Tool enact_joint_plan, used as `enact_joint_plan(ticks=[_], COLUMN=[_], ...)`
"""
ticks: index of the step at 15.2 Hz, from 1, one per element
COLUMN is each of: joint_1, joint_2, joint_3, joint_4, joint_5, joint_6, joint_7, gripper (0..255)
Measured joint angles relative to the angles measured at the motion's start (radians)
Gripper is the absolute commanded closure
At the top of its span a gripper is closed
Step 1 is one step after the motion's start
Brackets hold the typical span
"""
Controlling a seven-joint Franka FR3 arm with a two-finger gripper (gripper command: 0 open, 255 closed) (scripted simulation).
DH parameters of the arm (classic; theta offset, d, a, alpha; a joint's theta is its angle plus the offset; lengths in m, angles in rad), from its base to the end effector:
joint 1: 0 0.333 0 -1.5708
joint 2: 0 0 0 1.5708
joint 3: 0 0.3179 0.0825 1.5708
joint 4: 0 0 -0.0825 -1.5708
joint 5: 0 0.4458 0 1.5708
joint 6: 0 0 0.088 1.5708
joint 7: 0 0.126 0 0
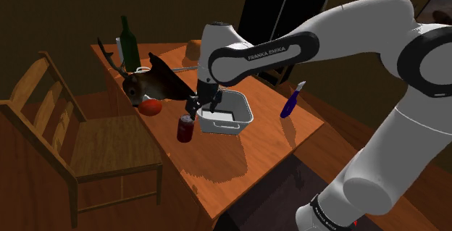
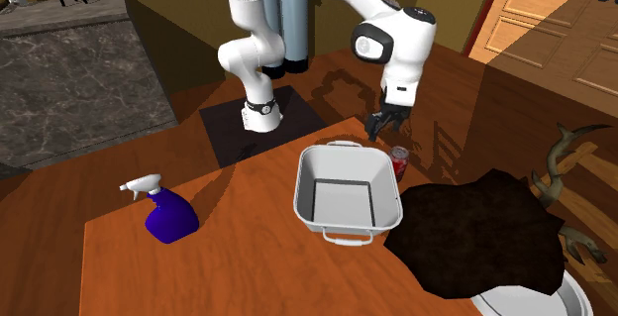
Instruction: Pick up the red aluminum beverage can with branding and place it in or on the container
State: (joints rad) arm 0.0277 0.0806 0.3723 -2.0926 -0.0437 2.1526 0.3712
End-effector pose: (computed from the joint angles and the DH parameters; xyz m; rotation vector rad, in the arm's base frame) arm 0.5606 0.2336 0.3341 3.1284 0.0817 -0.0172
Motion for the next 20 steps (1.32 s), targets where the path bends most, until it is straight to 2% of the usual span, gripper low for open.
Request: enact_joint_plan(ticks=[3,5,14,18,19,20], joint_1=[0.024,0.034,0.045,0.048,0.049,0.050], joint_2=[0.139,0.177,0.170,0.181,0.179,0.178], joint_3=[0.001,-0.001,-0.007,-0.008,-0.009,-0.010], joint_4=[0.111,0.136,0.118,0.134,0.131,0.128], joint_5=[-0.052,-0.067,-0.095,-0.098,-0.099,-0.102], joint_6=[0.027,0.042,0.074,0.058,0.063,0.066], joint_7=[0.060,0.080,0.102,0.101,0.101,0.101], gripper=[0,0,0,0,255,255])
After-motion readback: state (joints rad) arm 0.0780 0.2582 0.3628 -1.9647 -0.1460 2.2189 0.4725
